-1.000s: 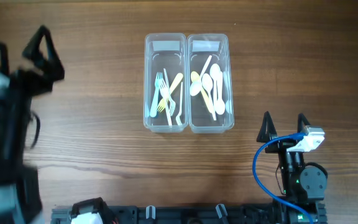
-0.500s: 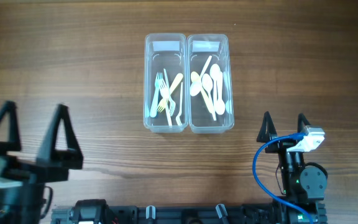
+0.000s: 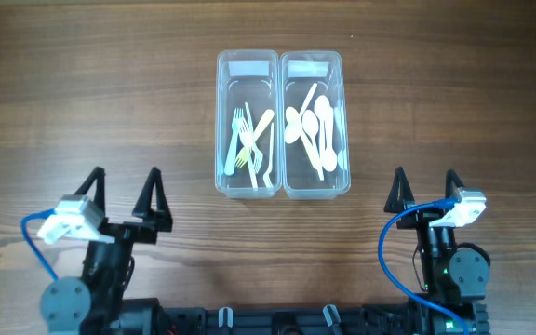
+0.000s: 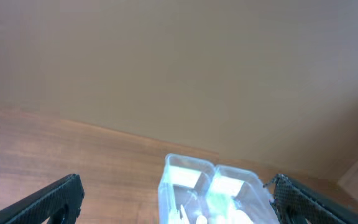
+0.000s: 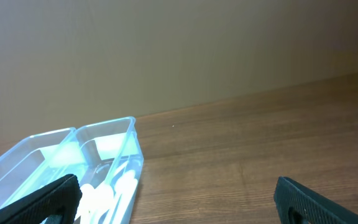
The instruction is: Pack container
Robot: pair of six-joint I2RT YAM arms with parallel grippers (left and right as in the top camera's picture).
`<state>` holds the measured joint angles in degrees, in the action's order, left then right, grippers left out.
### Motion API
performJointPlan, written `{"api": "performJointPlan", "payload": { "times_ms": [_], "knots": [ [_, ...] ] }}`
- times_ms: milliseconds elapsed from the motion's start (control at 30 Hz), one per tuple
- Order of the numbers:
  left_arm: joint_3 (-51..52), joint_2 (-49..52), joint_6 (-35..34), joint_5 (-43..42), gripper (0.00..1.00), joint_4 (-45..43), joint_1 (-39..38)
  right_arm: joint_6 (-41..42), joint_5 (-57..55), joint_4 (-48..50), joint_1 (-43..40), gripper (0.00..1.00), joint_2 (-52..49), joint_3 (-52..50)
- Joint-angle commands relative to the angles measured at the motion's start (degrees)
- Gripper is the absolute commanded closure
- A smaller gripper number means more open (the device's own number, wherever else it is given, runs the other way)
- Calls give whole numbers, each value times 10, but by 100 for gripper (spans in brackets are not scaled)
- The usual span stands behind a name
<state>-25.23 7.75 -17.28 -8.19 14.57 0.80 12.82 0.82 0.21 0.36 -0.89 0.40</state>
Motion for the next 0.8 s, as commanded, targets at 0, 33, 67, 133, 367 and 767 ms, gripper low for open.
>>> {"api": "performJointPlan", "payload": {
  "times_ms": [0,33,67,133,367,767],
  "knots": [
    [55,-18,4,4,0,-20,-3,8,-8,2,3,0,7,-1],
    [67,-19,6,4,0,-22,-3,9,-8,2,3,0,7,-1],
    [81,-21,6,5,0,-28,-3,9,-8,2,3,0,7,-1],
    [105,-22,6,8,0,-43,-3,9,-8,2,3,0,7,-1],
    [156,-25,5,8,0,-80,-3,9,-8,2,3,0,7,-1],
    [209,-67,5,8,0,-83,-14,9,-8,2,3,0,7,-1]
  ]
}}
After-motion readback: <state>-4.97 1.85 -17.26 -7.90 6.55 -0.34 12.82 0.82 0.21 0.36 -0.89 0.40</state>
